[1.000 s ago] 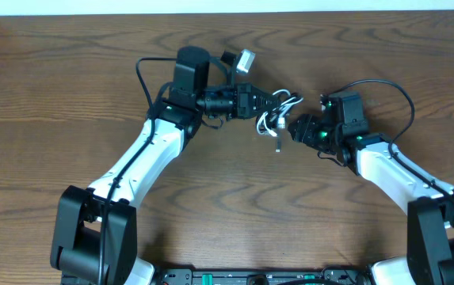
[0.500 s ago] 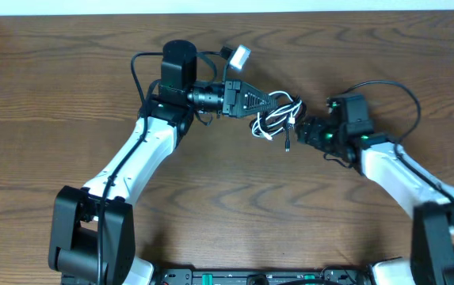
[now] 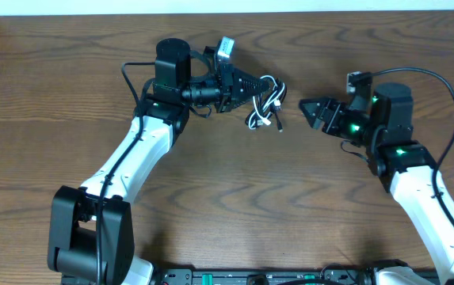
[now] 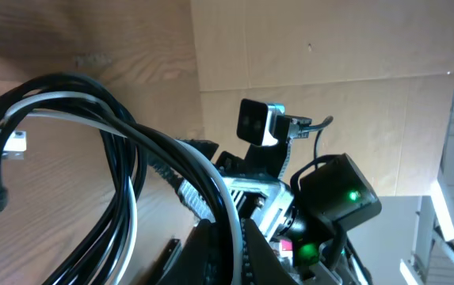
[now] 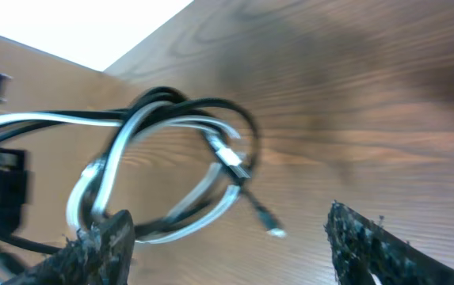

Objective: Untangle cables
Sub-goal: 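Grasp a cable loop with the right gripper near the left gripper, then pull the grippers apart to stretch the cables left and right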

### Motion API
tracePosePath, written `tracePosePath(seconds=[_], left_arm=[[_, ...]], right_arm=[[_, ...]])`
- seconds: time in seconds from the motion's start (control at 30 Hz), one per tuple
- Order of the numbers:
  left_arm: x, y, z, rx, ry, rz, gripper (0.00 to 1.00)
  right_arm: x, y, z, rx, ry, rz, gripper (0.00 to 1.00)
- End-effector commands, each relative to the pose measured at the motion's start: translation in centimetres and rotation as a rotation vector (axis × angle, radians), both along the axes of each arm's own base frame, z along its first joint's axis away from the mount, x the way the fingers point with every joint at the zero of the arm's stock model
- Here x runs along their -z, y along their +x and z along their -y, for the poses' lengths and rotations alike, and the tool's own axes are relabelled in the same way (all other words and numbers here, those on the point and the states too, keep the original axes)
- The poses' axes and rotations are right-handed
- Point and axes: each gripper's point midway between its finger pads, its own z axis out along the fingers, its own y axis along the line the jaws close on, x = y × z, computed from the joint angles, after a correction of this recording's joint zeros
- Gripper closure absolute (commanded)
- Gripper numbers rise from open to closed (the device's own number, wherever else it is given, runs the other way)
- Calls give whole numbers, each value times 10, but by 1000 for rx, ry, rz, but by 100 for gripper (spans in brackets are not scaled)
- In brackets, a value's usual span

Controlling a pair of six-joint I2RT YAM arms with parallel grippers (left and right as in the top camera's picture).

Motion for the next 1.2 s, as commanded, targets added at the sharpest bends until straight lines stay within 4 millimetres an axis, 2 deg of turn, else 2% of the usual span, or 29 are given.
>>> tracePosePath(seconds=[0.0,0.17,0.37,0.6,0.77,0.83,0.9,1.03,1.1,1.17], left_arm=[[-9,1,-2,-6,-13,-9,92],[-10,-3,-1,20,-21,-10,93],[-10,-4,-1,27,-22,-5,93],[-11,-8,0,46,-26,-7,93],[-13,-13,-2,83,-35,28,93],[-14,-10,-9,81,-36,67,93],[-14,-4,-22,66,-36,100,92],[-16,8,-51,31,-40,151,93],[-17,9,-63,38,-45,193,93],[-15,5,-67,54,-47,213,93]], right_arm=[[-6,0,-21,-12,110,-61,27],[1,8,-46,-41,170,-80,30],[-2,21,-73,-53,214,-23,35],[20,29,-84,-13,207,-57,41],[35,27,-80,-13,158,-82,62],[46,21,-75,-23,120,-115,78],[58,15,-67,-34,84,-158,89],[75,4,-47,-74,44,-223,99],[74,1,-38,-117,51,-215,99],[68,1,-33,-161,76,-186,99]])
